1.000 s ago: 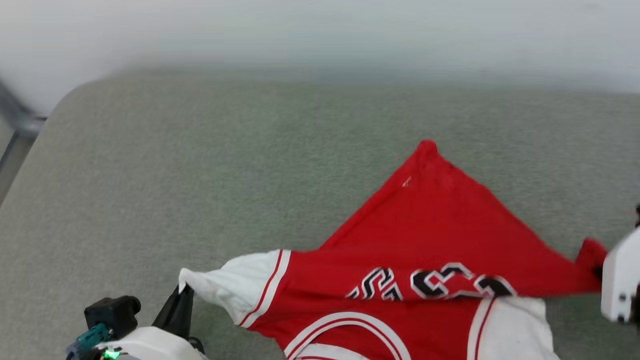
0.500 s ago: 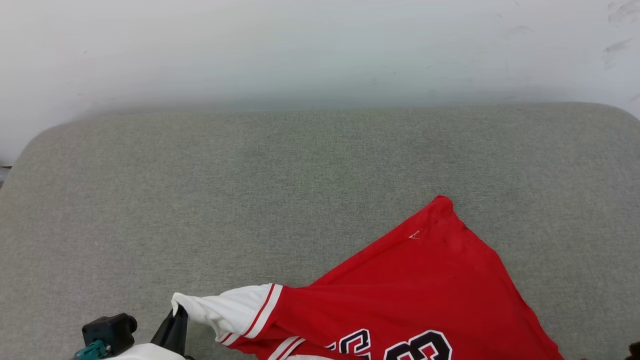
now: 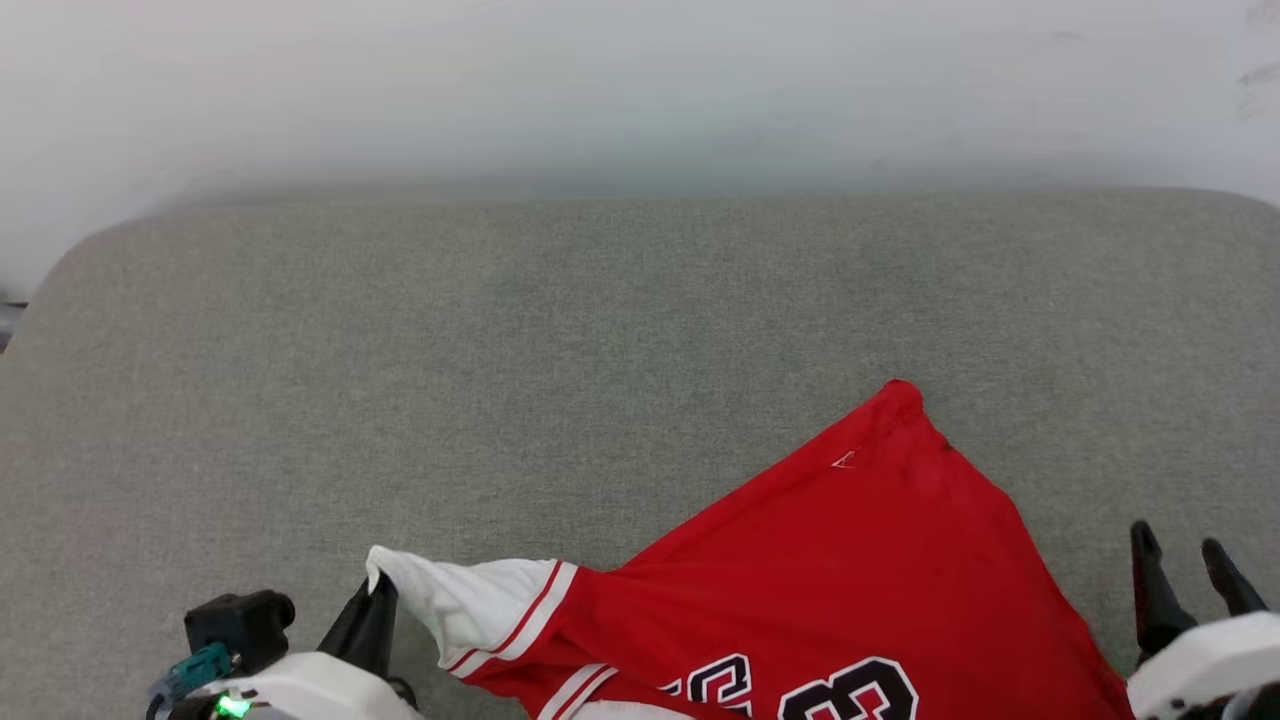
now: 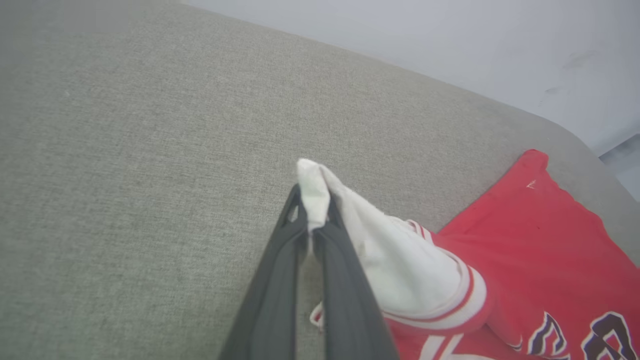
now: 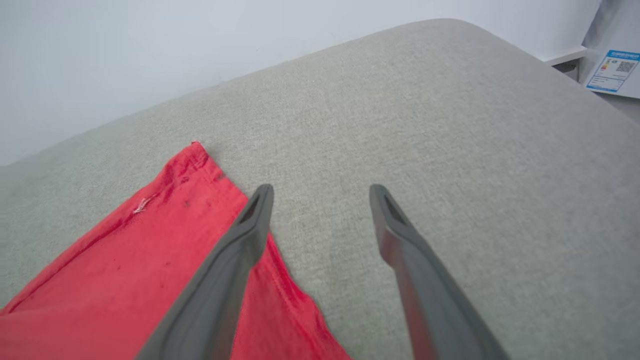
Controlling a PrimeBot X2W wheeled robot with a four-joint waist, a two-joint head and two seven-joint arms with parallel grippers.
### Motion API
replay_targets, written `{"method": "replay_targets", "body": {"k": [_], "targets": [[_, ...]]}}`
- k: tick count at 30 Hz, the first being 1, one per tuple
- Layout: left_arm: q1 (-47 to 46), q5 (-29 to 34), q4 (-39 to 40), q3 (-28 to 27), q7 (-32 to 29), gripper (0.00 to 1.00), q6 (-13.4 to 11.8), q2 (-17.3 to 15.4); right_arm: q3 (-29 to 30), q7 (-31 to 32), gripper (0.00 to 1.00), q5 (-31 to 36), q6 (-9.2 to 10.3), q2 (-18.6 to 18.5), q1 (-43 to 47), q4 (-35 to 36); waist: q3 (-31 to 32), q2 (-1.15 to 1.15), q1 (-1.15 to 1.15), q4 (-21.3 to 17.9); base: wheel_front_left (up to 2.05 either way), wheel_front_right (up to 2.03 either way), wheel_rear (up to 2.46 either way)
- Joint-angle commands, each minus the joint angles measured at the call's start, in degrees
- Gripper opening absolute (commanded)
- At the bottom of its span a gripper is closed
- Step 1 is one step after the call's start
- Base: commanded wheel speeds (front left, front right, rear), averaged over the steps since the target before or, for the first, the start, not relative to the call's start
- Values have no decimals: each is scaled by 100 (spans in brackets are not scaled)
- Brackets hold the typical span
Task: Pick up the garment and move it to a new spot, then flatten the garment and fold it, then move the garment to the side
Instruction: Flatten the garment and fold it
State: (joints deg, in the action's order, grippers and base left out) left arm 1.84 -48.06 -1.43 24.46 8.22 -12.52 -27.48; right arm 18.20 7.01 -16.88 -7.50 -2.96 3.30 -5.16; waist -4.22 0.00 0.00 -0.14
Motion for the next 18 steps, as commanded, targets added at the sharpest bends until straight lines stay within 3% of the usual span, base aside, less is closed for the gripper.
{"method": "replay_targets", "body": {"k": [1,7,18], "targets": [[-161,46,23,26,-3,0,50,6,-69,-58,100,51,3,9,-251,-57,-157,0,0,119,0,0,0],[-724,176,-18,167,11,0,285,92,-578,677,100,-10,2,-496,-1415,-595,-694,0,0,469,0,0,0],[-1527,320,-328,373,170,0,661,387,-1910,3576,100,-336,2,-1584,-2971,-831,-1381,0,0,985,0,0,0]]}}
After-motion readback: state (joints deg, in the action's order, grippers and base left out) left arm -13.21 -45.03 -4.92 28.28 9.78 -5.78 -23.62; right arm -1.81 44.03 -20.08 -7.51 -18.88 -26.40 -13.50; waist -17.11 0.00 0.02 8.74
